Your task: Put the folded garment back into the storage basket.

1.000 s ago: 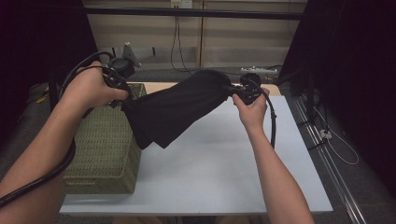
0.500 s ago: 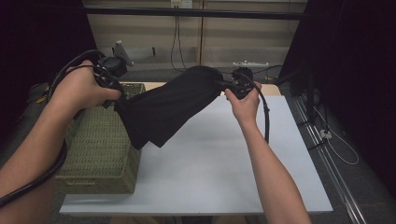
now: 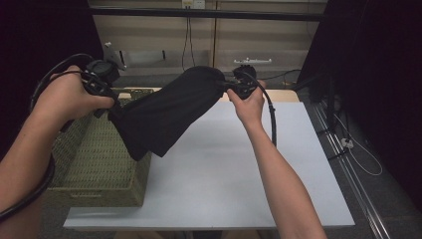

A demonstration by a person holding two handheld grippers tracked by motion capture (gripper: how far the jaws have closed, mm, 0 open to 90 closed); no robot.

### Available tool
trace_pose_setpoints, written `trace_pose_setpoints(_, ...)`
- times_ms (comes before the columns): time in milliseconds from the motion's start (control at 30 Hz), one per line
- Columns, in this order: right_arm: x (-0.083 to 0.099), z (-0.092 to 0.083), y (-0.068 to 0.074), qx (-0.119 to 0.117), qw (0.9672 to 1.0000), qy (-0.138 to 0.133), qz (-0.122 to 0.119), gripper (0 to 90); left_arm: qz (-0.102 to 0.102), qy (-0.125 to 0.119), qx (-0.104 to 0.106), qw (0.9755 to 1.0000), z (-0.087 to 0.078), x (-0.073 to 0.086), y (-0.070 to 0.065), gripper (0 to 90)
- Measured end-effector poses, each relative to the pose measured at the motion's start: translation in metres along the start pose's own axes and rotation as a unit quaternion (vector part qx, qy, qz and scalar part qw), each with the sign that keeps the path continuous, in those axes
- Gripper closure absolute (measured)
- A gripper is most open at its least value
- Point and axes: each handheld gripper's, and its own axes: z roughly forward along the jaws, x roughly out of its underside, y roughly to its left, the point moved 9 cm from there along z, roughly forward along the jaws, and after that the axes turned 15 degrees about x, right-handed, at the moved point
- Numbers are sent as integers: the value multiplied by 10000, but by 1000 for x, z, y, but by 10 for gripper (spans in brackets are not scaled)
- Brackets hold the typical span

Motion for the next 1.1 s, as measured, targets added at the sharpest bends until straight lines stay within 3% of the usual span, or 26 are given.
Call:
trace_pose_setpoints(367,-2,15,22,-165,9998,30,-103,786,-226,64,-58,9997,-2,14,15,841)
trace_pose_setpoints(933,-9,31,42,-360,9992,53,-157,784,-365,179,-29,9992,0,28,32,841)
trace_pose_setpoints(1100,-12,35,47,-407,9990,46,-191,785,-494,148,-55,9987,-1,31,33,841)
